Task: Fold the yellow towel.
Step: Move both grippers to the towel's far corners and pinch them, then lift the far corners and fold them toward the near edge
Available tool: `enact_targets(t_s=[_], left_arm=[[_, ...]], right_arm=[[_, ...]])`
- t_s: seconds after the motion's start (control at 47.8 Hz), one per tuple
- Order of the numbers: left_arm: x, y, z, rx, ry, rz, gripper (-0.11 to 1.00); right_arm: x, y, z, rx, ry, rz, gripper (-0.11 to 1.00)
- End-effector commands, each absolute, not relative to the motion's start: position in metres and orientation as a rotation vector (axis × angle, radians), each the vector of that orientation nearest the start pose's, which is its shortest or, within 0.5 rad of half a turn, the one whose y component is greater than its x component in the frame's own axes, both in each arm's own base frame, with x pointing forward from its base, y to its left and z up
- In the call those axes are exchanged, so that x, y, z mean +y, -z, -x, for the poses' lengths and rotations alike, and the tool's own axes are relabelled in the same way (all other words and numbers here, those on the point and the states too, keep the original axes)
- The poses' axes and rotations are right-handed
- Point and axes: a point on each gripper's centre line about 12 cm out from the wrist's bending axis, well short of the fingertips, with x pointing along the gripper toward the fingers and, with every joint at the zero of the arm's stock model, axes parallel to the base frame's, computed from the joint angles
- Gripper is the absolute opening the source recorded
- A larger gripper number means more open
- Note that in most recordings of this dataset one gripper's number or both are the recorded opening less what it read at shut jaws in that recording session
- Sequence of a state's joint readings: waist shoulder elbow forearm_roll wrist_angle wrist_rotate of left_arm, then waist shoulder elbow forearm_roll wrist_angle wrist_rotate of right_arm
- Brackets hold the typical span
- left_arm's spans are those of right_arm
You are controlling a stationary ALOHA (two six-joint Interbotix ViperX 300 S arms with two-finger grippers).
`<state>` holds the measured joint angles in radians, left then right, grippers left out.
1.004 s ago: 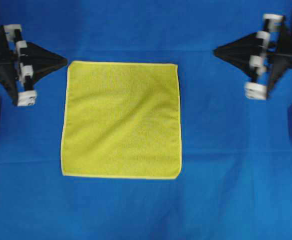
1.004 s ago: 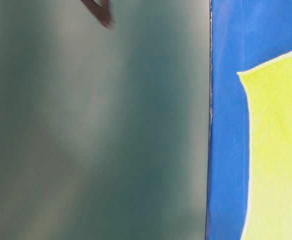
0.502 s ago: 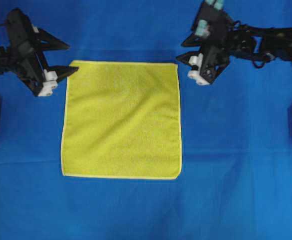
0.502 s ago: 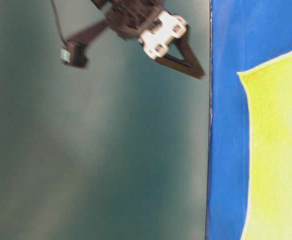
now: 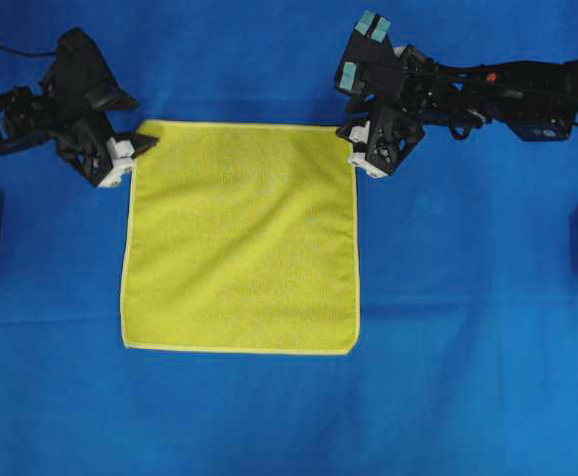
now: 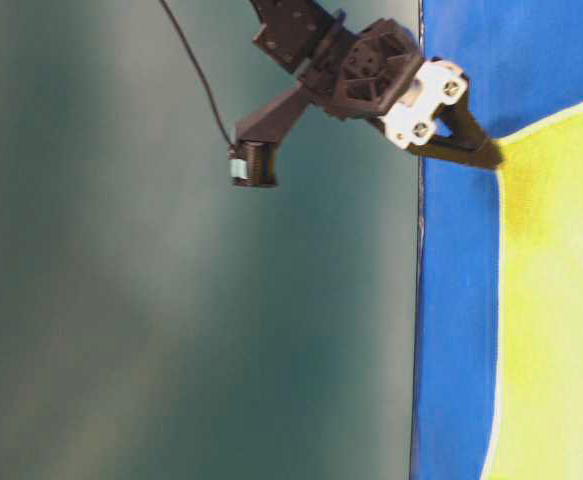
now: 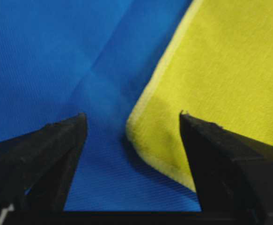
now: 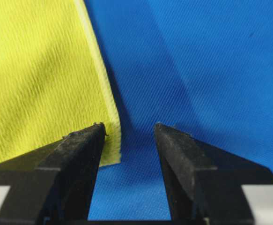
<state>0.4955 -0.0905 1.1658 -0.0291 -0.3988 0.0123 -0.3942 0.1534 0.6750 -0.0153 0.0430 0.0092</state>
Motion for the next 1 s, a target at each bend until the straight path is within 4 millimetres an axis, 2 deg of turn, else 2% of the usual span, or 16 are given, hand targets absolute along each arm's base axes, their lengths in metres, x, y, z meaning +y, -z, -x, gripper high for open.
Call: enact_targets(t_s=[0.0,0.084,0.146,0.335,0.397,0.46,0.544,0.586,0.837,0.983], left_arm=[[0.132,-0.097,-0.238,0.641,-0.497,0.173,0.74],[0.131,-0.096,-0.237,0.650,-0.497,0.176,0.71],[0.131,-0.095,-0.237,0.656,-0.496,0.177,0.63],[0.127,-0.092,-0.236,0.691,-0.483,0.180,0.25],[0.124,-0.092,-0.237,0.697,-0.470,0.175,0.15],[0.122,-0.091,-0.238,0.701,-0.458,0.166,0.08],[0.118,-0.092,-0.240,0.703,-0.438,0.146,0.05],[0.118,-0.092,-0.241,0.706,-0.433,0.138,0.05],[0.118,-0.093,-0.241,0.706,-0.432,0.134,0.05],[0.119,-0.102,-0.243,0.691,-0.432,0.131,0.05]], right_arm=[[-0.149,-0.107,-0.358,0.850,0.369,-0.166,0.53],[-0.148,-0.102,-0.357,0.865,0.367,-0.168,0.53],[-0.148,-0.099,-0.356,0.873,0.367,-0.170,0.53],[-0.148,-0.097,-0.356,0.879,0.364,-0.167,0.51],[-0.146,-0.098,-0.357,0.878,0.354,-0.155,0.46],[-0.143,-0.098,-0.358,0.881,0.342,-0.138,0.34],[-0.142,-0.098,-0.359,0.881,0.335,-0.130,0.11],[-0.141,-0.098,-0.360,0.881,0.334,-0.131,0.03],[-0.142,-0.099,-0.361,0.875,0.338,-0.136,0.03],[-0.142,-0.111,-0.362,0.844,0.342,-0.134,0.03]])
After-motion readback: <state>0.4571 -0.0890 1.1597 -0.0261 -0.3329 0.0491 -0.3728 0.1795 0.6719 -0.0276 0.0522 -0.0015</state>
